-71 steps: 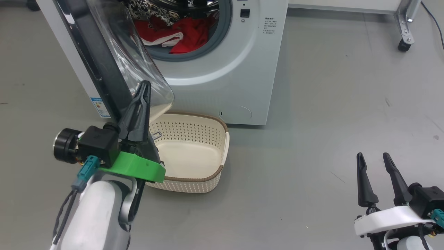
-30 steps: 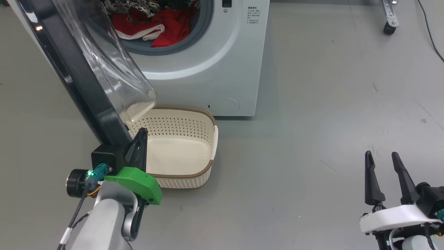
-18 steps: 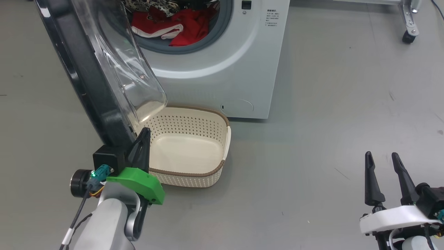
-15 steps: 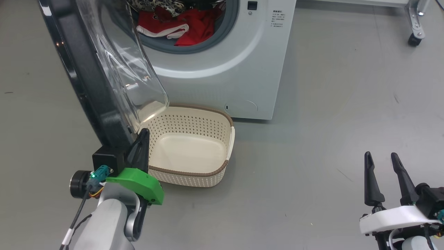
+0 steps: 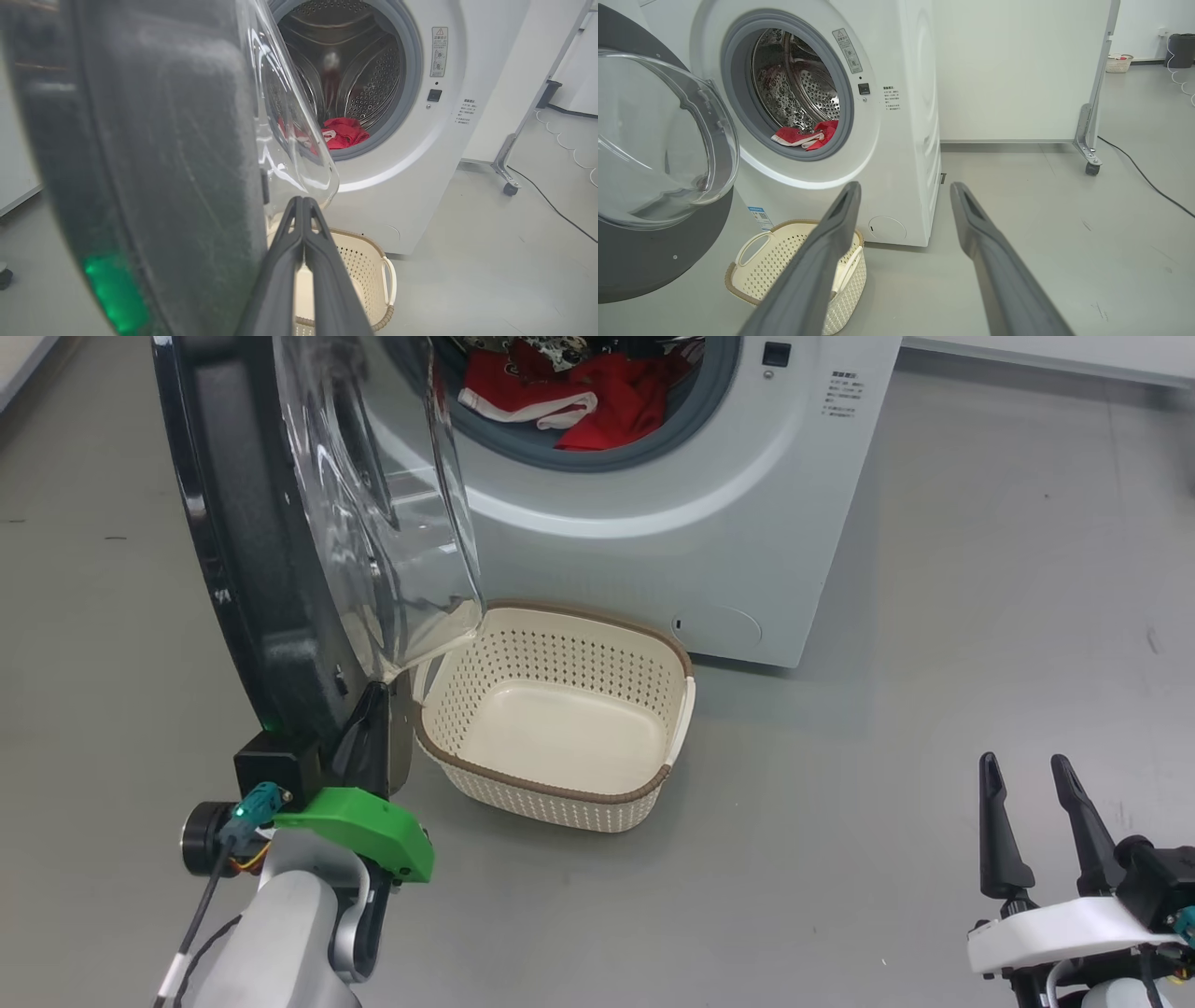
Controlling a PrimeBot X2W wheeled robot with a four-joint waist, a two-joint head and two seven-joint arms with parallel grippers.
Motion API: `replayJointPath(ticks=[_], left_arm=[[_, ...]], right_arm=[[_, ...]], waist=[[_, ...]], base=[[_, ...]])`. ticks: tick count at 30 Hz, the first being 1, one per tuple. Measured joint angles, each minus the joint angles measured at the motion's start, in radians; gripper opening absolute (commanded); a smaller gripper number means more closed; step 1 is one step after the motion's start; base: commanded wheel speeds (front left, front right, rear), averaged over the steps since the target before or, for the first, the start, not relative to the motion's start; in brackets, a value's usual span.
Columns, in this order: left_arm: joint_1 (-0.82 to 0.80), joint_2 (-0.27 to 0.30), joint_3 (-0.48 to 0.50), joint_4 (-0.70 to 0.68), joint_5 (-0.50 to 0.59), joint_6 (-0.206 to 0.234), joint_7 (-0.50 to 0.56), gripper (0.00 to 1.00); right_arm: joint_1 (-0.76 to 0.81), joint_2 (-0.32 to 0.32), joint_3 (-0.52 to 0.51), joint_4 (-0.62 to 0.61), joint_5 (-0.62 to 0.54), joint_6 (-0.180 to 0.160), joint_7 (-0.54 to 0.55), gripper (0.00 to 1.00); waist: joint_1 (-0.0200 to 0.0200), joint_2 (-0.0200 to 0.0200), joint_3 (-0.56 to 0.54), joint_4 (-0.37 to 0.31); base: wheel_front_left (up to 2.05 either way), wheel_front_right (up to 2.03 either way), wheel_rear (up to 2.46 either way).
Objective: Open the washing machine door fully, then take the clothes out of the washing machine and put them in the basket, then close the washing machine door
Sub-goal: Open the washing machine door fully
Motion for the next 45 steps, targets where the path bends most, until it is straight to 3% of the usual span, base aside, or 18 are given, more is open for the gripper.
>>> replayJointPath(ticks=[15, 45], left_arm=[[-0.014, 0.005, 0.121, -0.025, -0.041, 0.030, -0.027, 0.00], [-0.069, 0.161, 0.491, -0.120, -0.125, 0.060, -0.039, 0.00]], right_arm=[[-0.004, -0.032, 0.057, -0.025, -0.021, 0.004, 0.003, 1.00], [-0.107, -0.136, 0.058, -0.074, -0.034, 0.009, 0.017, 1.00]], waist=[[0.0000, 0.0000, 0.087, 0.070], [0.0000, 0.0000, 0.329, 0.054]], base=[[0.00, 0.00, 0.00], [0.00, 0.00, 0.00]])
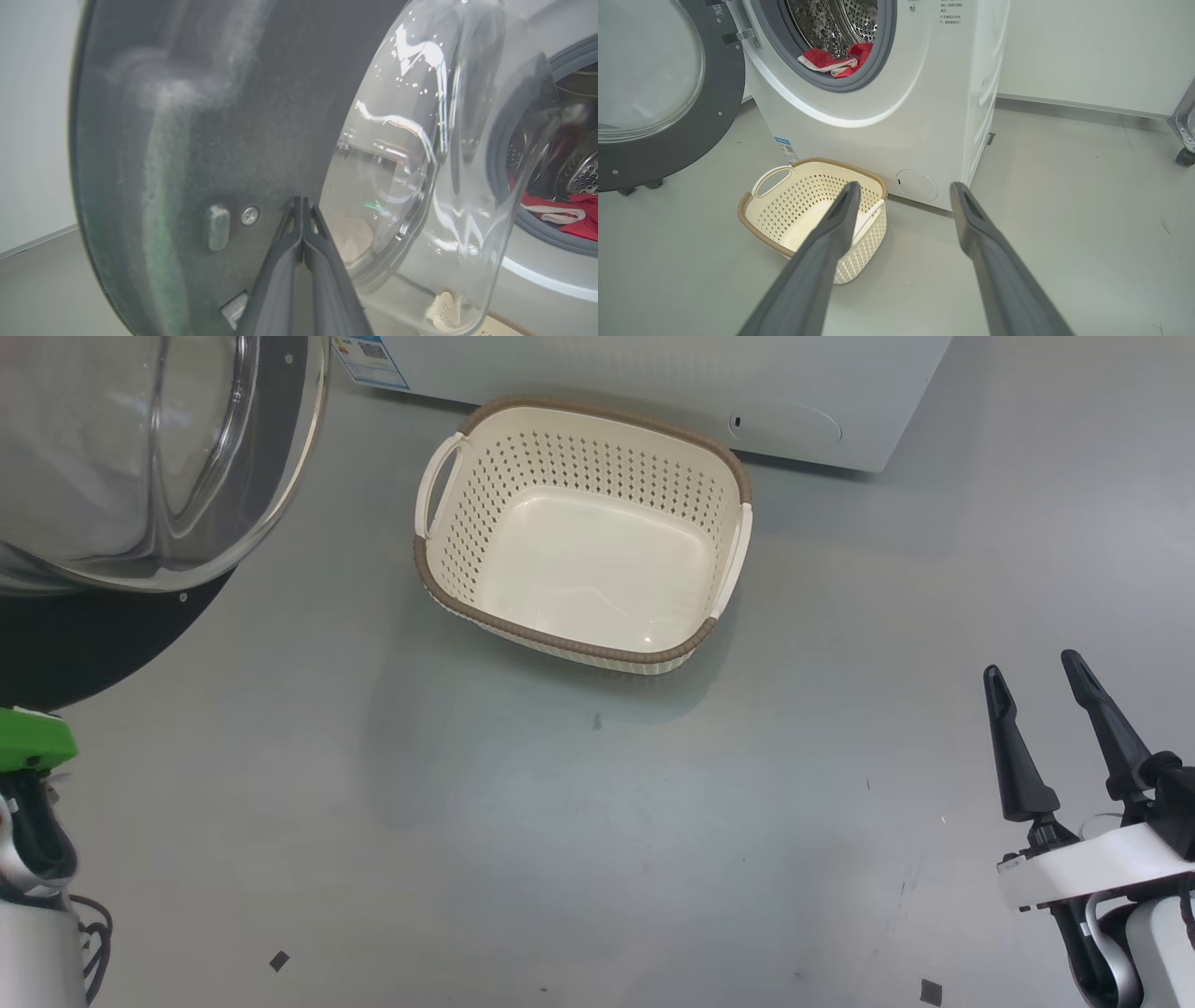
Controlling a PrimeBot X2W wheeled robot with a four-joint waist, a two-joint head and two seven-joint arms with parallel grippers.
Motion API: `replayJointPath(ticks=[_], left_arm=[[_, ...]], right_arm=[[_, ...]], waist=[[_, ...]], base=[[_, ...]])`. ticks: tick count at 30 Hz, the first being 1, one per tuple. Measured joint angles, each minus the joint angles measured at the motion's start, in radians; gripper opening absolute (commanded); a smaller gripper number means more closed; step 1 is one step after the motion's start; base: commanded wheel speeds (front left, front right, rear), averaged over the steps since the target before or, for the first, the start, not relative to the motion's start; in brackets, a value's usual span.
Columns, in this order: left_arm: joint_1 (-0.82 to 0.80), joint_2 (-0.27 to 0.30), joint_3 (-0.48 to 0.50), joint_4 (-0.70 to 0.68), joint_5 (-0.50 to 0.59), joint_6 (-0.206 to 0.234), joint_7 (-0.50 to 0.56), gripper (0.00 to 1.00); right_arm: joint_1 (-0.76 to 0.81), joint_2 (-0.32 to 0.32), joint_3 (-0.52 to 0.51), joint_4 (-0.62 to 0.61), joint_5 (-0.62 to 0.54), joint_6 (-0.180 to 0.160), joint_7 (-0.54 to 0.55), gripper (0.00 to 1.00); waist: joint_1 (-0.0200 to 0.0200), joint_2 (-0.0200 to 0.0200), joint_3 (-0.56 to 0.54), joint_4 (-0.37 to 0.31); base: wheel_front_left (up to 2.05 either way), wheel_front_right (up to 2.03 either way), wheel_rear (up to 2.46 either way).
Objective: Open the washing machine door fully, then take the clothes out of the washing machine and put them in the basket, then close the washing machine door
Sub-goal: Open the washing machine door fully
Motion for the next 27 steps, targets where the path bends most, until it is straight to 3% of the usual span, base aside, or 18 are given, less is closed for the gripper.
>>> replayJointPath(ticks=[14, 27], left_arm=[[-0.048, 0.052, 0.089, 0.005, -0.023, 0.000, 0.000, 0.00], [-0.072, 0.049, 0.098, 0.027, -0.020, 0.000, -0.005, 0.00]], right_arm=[[-0.018, -0.045, -0.012, -0.027, 0.000, 0.000, 0.009, 1.00], [-0.031, -0.056, -0.014, -0.021, 0.004, 0.000, 0.009, 1.00]], waist=[[0.0000, 0.0000, 0.085, 0.004], [0.0000, 0.0000, 0.103, 0.010]], base=[[0.00, 0.00, 0.00], [0.00, 0.00, 0.00]])
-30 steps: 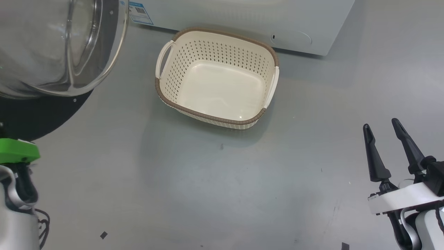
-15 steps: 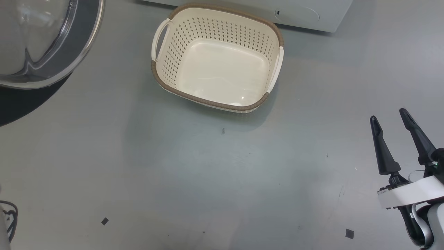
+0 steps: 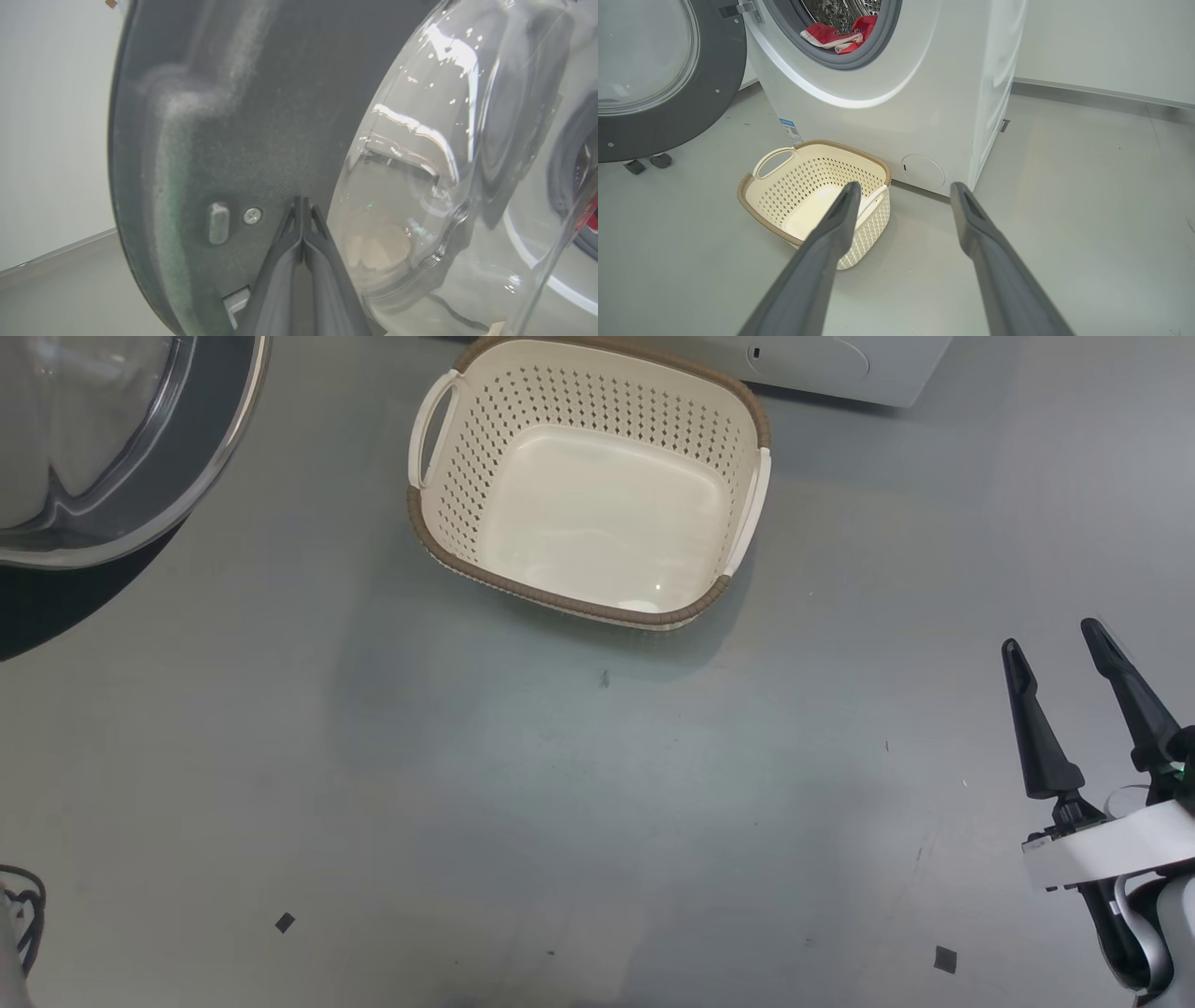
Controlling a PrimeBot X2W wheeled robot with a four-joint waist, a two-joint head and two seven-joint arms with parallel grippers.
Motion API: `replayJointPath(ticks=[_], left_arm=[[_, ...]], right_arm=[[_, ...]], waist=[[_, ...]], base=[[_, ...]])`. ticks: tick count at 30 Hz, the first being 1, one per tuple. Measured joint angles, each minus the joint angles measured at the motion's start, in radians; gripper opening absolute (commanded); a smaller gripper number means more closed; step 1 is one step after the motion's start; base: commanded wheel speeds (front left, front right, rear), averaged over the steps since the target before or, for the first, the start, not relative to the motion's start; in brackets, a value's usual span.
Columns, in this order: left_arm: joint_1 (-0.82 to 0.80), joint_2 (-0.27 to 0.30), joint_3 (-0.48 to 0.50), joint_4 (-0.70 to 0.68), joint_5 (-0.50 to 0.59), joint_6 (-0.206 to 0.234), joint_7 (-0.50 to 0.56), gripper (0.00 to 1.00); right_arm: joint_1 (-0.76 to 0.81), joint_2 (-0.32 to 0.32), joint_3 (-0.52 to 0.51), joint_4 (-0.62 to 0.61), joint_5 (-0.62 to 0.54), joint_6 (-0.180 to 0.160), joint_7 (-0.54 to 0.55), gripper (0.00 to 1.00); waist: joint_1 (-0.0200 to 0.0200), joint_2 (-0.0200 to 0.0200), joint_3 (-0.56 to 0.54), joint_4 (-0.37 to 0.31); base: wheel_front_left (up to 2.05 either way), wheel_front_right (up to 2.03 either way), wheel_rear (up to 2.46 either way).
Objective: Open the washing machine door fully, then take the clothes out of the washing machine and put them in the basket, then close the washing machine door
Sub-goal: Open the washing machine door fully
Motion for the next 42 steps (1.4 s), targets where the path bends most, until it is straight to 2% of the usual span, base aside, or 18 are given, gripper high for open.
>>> replayJointPath(ticks=[10, 26, 42], left_arm=[[0.000, -0.012, -0.010, 0.021, 0.025, -0.002, 0.000, 0.00], [0.059, -0.040, -0.134, 0.022, 0.135, -0.071, 0.000, 0.00], [0.192, -0.096, -0.278, -0.024, 0.201, -0.147, 0.000, 0.00]], right_arm=[[-0.001, 0.015, 0.012, 0.030, 0.012, 0.000, -0.001, 1.00], [-0.024, 0.073, 0.041, 0.103, 0.019, 0.000, -0.011, 1.00], [-0.019, 0.117, 0.045, 0.147, 0.026, 0.000, -0.015, 1.00]], waist=[[0.0000, 0.0000, -0.044, 0.001], [0.0000, 0.0000, -0.188, -0.021], [-0.0001, 0.0001, -0.356, -0.090]], base=[[0.00, 0.00, 0.00], [0.00, 0.00, 0.00], [0.00, 0.00, 0.00]])
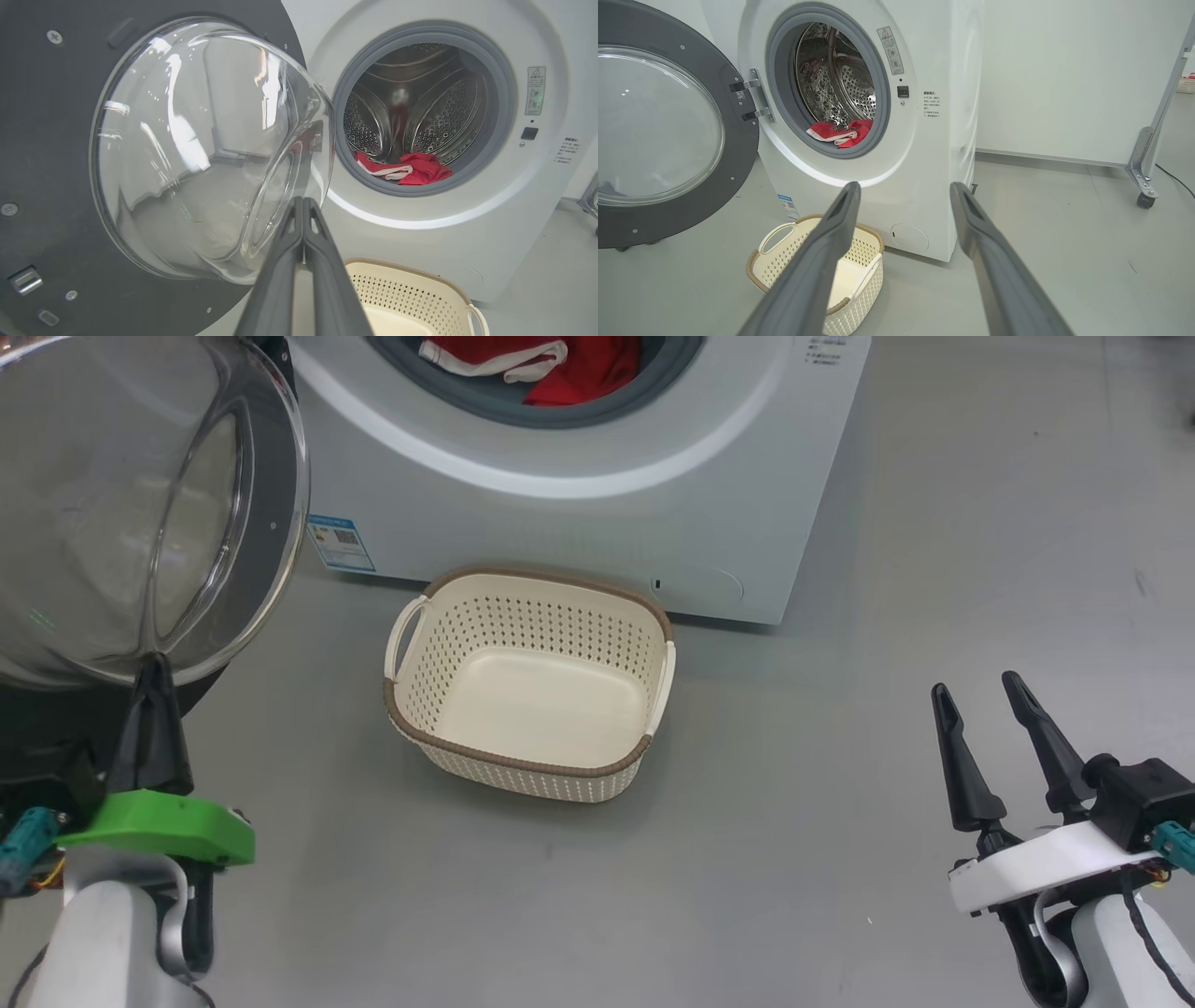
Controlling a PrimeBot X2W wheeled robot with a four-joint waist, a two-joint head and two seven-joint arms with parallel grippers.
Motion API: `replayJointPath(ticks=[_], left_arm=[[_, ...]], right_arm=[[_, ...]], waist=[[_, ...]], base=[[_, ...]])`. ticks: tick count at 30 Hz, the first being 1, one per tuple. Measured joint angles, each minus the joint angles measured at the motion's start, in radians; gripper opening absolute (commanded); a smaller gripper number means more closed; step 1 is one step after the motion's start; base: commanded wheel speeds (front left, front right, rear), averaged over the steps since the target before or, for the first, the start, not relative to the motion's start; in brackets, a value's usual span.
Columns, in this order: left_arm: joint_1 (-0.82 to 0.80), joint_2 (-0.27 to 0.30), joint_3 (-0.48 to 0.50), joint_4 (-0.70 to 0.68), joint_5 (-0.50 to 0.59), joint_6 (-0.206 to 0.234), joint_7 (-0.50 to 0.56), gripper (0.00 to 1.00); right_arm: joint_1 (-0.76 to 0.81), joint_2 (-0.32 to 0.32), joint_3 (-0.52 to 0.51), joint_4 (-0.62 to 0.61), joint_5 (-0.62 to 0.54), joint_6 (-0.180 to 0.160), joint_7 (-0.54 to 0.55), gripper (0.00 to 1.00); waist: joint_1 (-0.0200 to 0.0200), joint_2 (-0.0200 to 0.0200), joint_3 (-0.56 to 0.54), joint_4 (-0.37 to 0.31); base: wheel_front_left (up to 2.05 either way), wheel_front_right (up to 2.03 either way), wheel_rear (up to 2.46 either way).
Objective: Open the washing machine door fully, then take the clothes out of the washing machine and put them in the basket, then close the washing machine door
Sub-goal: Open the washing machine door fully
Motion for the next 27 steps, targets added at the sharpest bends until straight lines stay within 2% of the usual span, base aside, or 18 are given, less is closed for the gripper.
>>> replayJointPath(ticks=[11, 27], left_arm=[[0.083, -0.055, -0.070, -0.040, 0.024, -0.021, 0.000, 0.00], [0.161, -0.079, -0.127, -0.097, 0.027, -0.042, 0.000, 0.00]], right_arm=[[0.024, 0.014, 0.002, 0.001, 0.000, -0.001, 0.000, 1.00], [0.060, 0.027, -0.010, -0.010, 0.000, -0.003, -0.001, 1.00]], waist=[[0.0000, 0.0000, -0.063, -0.070], [0.0000, 0.0000, -0.095, -0.146]], base=[[0.00, 0.00, 0.00], [0.00, 0.00, 0.00]])
